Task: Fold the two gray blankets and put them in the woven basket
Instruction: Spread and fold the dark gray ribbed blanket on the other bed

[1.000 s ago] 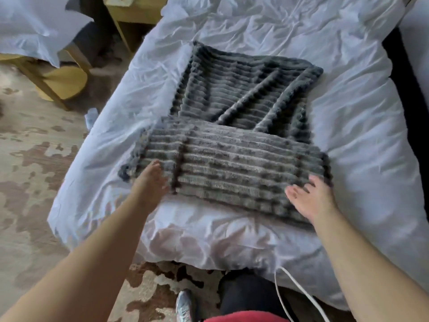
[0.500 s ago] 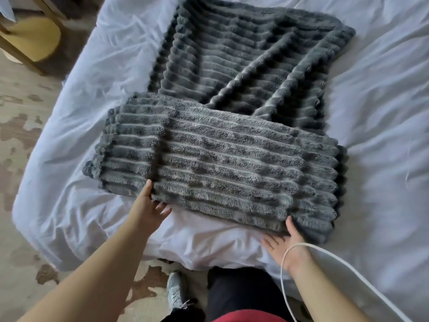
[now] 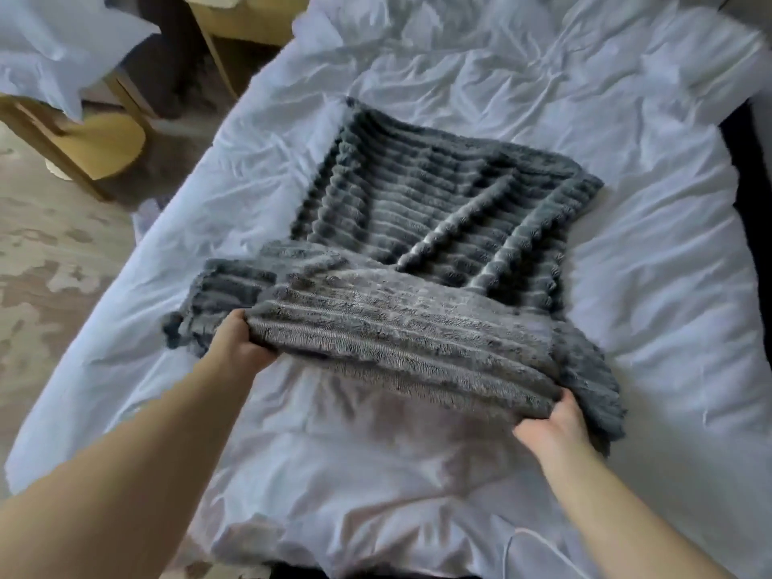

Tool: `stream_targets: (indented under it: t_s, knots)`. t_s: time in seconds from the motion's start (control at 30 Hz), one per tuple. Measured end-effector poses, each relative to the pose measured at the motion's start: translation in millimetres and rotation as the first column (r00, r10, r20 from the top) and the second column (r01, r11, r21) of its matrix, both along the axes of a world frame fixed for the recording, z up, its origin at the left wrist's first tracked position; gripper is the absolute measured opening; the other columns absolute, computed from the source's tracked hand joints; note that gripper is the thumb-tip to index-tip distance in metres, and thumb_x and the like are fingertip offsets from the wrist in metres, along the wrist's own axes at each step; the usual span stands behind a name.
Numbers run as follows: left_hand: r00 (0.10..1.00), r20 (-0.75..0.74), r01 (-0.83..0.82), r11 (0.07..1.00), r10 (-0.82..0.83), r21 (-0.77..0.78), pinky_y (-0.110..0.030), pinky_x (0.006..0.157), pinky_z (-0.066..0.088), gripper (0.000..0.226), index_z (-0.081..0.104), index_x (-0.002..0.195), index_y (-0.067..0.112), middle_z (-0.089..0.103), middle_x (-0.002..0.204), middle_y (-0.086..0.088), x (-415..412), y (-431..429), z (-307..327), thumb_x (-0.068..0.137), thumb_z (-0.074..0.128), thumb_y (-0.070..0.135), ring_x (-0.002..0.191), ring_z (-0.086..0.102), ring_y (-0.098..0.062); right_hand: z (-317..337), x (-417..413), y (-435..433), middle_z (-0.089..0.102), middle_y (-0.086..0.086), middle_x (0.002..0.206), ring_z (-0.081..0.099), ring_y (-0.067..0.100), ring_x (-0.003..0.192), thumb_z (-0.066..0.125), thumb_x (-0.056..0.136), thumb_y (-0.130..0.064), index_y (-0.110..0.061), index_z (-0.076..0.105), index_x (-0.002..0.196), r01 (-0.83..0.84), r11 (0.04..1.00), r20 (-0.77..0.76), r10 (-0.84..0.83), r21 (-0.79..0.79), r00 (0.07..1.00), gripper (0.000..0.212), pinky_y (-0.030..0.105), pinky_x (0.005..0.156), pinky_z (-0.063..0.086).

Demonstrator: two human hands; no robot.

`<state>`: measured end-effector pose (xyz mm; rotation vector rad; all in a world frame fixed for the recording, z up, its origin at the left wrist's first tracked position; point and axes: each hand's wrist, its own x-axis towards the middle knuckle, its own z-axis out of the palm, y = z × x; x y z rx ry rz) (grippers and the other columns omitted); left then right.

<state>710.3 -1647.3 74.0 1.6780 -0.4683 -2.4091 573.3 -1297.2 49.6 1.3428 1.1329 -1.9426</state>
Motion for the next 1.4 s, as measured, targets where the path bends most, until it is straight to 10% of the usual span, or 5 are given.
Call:
stream_targets:
  t_s: [0.5, 0.7, 1.1, 1.27, 1.4]
  knots:
    - [0.797, -0.556, -0.113, 0.847, -0.234, -0.519, -0.038, 0.092, 0.052, 0.032, 0.062, 0.112, 0.010, 0.067, 0.109, -0.007, -150.1, -77.2, 370.6, 0.096, 0.036, 0.016, 0.116, 0.059, -0.025, 370.0, -147.0, -68.4, 0.070, 0.000, 0.113, 0.065, 0.023, 0.103, 0.047, 0.091, -0.039, -0.024, 0.064, 0.117, -0.010, 0.943, -0.707, -0.243, -0.333, 0.664, 0.035, 0.041, 0.087, 0.055]
    - [0.860, -0.475, -0.179, 0.761, -0.187, -0.623, -0.025, 0.074, 0.054, 0.019, 0.051, 0.083, 0.017, 0.055, 0.085, 0.001, -124.9, -39.4, 314.5, 0.096, 0.039, 0.021, 0.069, 0.056, -0.010, 301.5, -111.6, -39.3, 0.072, 0.005, 0.097, 0.065, 0.027, 0.091, 0.047, 0.091, -0.038, -0.024, 0.064, 0.103, 0.091, 0.941, -0.650, -0.293, -0.327, 0.701, 0.026, 0.042, 0.069, 0.054]
    - [0.995, -0.003, -0.101, 0.974, 0.103, -0.205, -0.053, 0.086, 0.052, 0.042, 0.057, 0.124, 0.011, 0.056, 0.131, -0.008, 36.0, 37.5, 38.2, 0.086, 0.041, 0.019, 0.108, 0.060, -0.032, 94.4, 74.0, 28.3, 0.062, 0.003, 0.079, 0.058, 0.025, 0.109, 0.044, 0.092, -0.031, -0.019, 0.058, 0.080, 0.213, 0.973, -0.091, -0.221, -0.091, 0.971, 0.022, 0.040, 0.104, 0.041]
    - [0.978, 0.045, -0.198, 0.969, 0.206, -0.145, -0.043, 0.089, 0.048, 0.041, 0.051, 0.118, 0.008, 0.054, 0.114, -0.009, 93.0, 69.7, 13.8, 0.080, 0.038, 0.005, 0.098, 0.057, -0.022, 68.6, 110.6, 61.3, 0.058, -0.001, 0.037, 0.056, 0.015, 0.030, 0.055, 0.080, -0.017, -0.017, 0.046, 0.071, 0.243, 0.967, -0.068, -0.248, -0.079, 0.966, 0.013, 0.025, 0.032, 0.045]
    - [0.983, -0.012, -0.185, 0.975, 0.185, -0.126, -0.029, 0.066, 0.056, 0.024, 0.055, 0.090, 0.013, 0.067, 0.075, -0.006, 120.0, 88.4, 18.6, 0.080, 0.034, 0.006, 0.073, 0.063, -0.018, 56.8, 135.3, 72.0, 0.061, -0.004, 0.041, 0.062, 0.025, 0.046, 0.036, 0.097, -0.029, -0.020, 0.049, 0.069, 0.260, 0.965, -0.086, -0.258, 0.015, 0.962, 0.031, 0.033, 0.066, 0.053]
